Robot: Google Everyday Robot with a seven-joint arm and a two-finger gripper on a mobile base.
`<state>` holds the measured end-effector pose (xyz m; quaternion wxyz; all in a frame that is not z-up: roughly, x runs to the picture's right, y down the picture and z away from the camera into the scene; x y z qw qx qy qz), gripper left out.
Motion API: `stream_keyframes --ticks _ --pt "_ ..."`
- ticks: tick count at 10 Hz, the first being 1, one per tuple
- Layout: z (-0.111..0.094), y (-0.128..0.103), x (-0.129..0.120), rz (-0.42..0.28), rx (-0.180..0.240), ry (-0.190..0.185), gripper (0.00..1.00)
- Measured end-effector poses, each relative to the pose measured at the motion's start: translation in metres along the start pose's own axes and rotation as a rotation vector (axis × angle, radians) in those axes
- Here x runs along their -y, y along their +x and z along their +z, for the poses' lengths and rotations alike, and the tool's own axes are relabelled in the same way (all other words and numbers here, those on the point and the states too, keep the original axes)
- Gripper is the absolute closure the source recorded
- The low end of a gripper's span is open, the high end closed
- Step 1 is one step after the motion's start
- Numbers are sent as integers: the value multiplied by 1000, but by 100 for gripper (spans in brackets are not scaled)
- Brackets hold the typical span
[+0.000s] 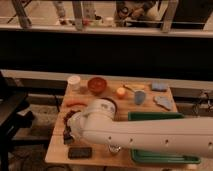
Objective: Wipe purple bowl with brush
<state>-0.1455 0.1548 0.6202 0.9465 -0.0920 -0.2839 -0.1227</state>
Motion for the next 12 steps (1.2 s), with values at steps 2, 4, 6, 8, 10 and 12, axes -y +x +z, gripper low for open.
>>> stream_keyframes --ticks 2,4,6,8,10,12 --pt "-12 6 3 -13 -47 35 100" --pt "-26 13 6 -18 -98 70 100" --pt "-49 27 9 -16 -163 112 100" --pt "-62 34 12 -20 -207 134 100" --pt "-81 51 11 -15 -260 155 100" --pt "-96 57 16 -22 -324 179 100"
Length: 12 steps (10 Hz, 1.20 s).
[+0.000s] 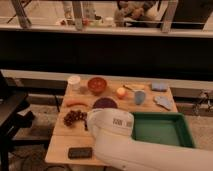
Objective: Wipe purple bowl with brush
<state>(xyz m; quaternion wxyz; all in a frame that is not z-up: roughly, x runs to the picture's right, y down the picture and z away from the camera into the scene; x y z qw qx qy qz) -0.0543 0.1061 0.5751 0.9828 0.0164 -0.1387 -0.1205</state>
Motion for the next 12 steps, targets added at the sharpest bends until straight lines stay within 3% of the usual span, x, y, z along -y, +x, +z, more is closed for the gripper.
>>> stream_keyframes --ticks 5,12 --pt "1 19 12 -23 -88 9 100" --pt "27 55 42 -33 -115 -13 100"
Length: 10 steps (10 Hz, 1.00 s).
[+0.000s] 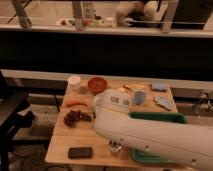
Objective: Wipe purple bowl with brush
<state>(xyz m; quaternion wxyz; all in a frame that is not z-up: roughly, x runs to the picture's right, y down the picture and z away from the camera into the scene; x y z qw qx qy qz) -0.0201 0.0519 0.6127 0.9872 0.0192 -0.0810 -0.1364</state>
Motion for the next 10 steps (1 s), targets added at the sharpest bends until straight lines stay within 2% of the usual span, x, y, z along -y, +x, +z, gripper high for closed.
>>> stream_keyframes --ticks 3,10 --pt "17 9 4 6 -6 -9 100" --pt "54 29 -5 33 -28 -24 100"
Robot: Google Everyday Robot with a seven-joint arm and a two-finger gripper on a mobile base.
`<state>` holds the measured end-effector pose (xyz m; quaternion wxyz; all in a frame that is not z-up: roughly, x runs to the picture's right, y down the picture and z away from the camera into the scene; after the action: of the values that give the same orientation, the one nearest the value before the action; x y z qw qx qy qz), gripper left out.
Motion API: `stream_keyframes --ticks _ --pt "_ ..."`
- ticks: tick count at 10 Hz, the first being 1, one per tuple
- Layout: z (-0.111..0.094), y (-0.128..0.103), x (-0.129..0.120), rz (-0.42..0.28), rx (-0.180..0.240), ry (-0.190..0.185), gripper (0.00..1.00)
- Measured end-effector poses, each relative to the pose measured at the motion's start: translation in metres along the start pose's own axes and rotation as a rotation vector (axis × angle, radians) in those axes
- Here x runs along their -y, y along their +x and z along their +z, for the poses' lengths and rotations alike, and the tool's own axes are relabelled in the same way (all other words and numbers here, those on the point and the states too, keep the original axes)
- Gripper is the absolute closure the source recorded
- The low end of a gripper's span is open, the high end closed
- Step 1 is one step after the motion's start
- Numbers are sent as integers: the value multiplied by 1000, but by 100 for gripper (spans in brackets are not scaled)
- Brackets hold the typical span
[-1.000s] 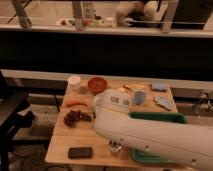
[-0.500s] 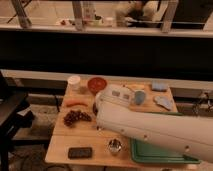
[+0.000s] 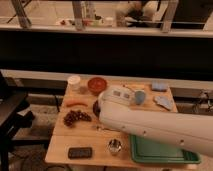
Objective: Wipe purple bowl with brush
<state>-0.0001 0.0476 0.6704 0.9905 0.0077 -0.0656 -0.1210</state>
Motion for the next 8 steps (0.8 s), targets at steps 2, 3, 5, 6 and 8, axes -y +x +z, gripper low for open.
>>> stream_keyframes --ticks 2,3,5,6,8 --pt "4 2 1 -3 -9 -1 100" --pt "7 3 0 -2 -12 -5 100" --pt "13 4 -4 0 -16 -16 100" --pt "15 7 -6 4 -20 -23 100" --pt "18 12 -12 12 -29 -37 100"
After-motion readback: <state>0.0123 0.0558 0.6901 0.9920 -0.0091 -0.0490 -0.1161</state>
